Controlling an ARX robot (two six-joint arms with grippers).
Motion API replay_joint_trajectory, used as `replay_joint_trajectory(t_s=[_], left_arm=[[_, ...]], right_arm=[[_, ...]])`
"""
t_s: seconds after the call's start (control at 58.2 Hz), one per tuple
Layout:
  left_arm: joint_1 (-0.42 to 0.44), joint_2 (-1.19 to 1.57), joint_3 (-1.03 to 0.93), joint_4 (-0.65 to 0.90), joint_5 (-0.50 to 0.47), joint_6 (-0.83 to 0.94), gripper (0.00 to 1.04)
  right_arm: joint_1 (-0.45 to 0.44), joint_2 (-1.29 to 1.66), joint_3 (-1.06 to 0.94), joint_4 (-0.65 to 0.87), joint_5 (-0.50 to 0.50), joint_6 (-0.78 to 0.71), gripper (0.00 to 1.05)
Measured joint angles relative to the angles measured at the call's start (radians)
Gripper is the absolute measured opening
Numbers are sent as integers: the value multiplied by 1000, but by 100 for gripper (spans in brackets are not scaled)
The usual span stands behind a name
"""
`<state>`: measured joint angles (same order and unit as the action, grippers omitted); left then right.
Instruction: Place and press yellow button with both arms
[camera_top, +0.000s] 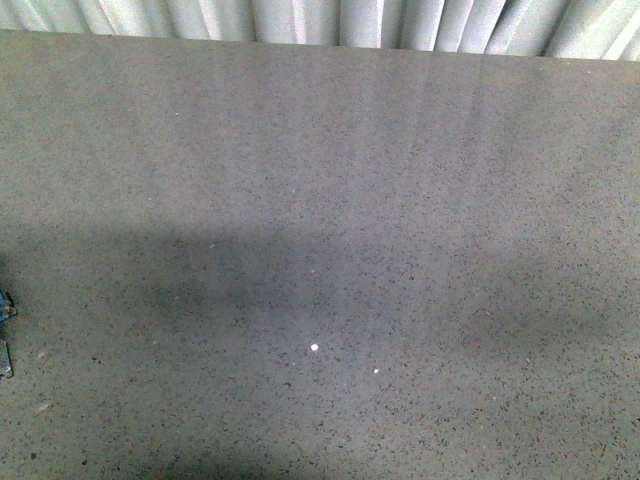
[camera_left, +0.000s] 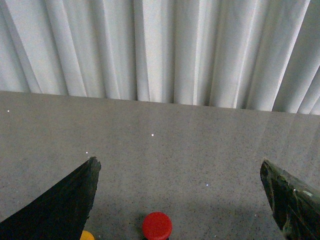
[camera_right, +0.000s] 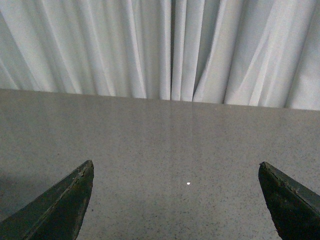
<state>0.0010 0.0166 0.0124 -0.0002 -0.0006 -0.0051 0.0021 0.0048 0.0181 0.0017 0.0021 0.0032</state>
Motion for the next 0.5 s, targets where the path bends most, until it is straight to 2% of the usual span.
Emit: replay_joint_trajectory(t_s=[0.498], left_arm=[[0,0,0,0,0,0,96]], right_arm=[[0,0,0,0,0,0,96]])
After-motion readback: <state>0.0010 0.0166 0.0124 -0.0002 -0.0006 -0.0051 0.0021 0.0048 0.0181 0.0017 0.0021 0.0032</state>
